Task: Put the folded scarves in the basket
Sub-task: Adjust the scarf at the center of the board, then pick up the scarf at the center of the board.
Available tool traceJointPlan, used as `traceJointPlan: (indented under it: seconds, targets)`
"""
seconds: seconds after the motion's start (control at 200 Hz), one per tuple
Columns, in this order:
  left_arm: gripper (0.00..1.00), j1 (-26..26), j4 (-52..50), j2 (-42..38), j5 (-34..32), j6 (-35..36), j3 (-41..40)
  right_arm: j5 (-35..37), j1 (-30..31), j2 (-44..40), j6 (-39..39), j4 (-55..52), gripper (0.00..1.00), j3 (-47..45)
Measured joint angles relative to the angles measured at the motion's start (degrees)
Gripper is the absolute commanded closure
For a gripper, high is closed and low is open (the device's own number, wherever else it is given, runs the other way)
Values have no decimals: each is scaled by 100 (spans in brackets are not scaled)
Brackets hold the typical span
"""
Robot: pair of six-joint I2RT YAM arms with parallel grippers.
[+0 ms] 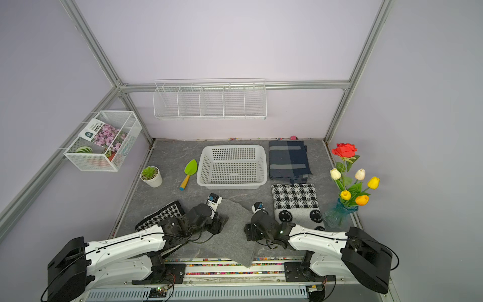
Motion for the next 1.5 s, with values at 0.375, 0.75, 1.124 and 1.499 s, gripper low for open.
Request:
traceJointPlan:
  seconds: [0.375, 0.75, 1.124, 1.499]
  targets:
    - [29, 260, 7, -223, -345, -179, -223, -691, -1128, 267, -824, -734, 66, 570]
    - [11, 890, 413, -243, -669, -479, -791, -903, -1283, 380, -1602, -1064, 65, 699]
    - [12, 1596, 1215, 616, 11, -597, -839, -1102, -1283, 625, -1836, -629, 64, 669]
    - [47, 1895, 1884, 984, 953, -678, -1067, -1161, -1283, 634, -1860, -494, 64, 612]
